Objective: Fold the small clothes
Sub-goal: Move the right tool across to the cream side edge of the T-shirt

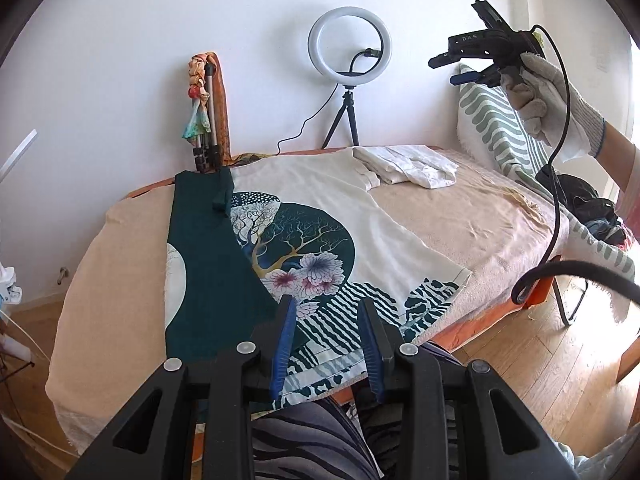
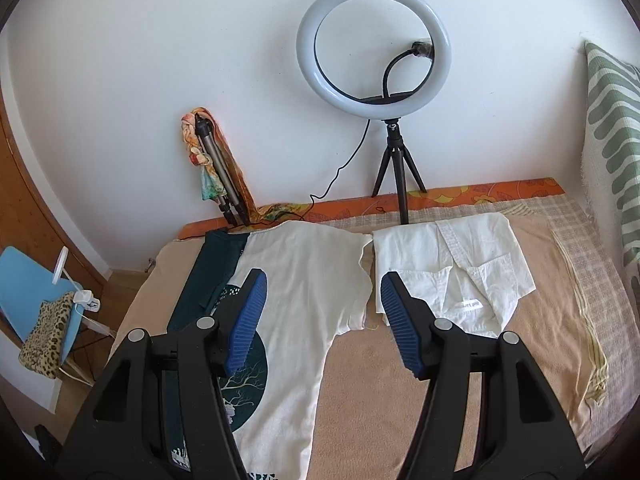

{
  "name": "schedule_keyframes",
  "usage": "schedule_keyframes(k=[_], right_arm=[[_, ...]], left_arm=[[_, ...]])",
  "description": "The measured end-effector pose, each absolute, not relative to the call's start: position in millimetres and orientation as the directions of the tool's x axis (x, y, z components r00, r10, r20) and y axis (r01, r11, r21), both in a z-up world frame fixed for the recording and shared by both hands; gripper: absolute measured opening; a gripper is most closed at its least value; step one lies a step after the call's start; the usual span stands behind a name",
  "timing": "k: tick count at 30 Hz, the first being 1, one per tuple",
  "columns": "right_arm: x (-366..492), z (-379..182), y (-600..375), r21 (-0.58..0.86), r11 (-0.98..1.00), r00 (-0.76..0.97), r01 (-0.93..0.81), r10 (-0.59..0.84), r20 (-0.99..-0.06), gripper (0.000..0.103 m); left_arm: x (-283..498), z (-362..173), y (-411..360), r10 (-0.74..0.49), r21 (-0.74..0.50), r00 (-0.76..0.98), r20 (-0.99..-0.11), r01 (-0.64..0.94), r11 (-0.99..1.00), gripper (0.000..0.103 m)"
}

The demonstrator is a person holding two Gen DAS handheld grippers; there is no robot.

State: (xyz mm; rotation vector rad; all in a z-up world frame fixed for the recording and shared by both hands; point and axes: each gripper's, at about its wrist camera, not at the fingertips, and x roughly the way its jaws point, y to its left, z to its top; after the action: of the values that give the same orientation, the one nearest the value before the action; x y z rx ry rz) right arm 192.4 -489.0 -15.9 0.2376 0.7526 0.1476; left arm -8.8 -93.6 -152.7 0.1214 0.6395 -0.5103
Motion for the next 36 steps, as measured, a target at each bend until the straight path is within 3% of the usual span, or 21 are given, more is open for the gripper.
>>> schedule_keyframes(k=[13, 26, 29, 31, 33, 36], right_arm=[[150, -84, -545, 0.308, 0.951, 0.660, 0.037, 0.209, -0.722, 0.062], [169, -125, -545, 0.372, 0.928, 0.602, 0.018, 0.287, -0.745, 0.062], [180, -136, -542, 0.403, 0.915, 0.580, 0.011, 0.322, -0.748, 0.062], [189, -146, -538, 0.427, 0.904, 0.562, 0.009, 0.349, -0.750, 0.062], [199, -156, -532, 0.448, 0.894, 0.543, 0.010, 0.371, -0.753, 0.062], [217, -172, -520, 0.474, 0.881, 0.510, 0.012, 0.402, -0.760, 0.062]], left_arm=[[8, -181, -224, -0.567, -0.076, 0.522, -0.637, 0.689, 0.720, 0.033], [36, -227, -287, -0.524, -0.079, 0.447, -0.726, 0.701, 0.708, 0.034], [43, -236, -290, -0.498, -0.076, 0.442, -0.746, 0.687, 0.723, 0.027], [46, -237, -290, -0.517, -0.096, 0.428, -0.741, 0.695, 0.712, 0.011], [46, -236, -291, -0.525, -0.101, 0.430, -0.734, 0.696, 0.711, 0.002], [47, -231, -286, -0.537, -0.124, 0.434, -0.724, 0.683, 0.720, 0.000]])
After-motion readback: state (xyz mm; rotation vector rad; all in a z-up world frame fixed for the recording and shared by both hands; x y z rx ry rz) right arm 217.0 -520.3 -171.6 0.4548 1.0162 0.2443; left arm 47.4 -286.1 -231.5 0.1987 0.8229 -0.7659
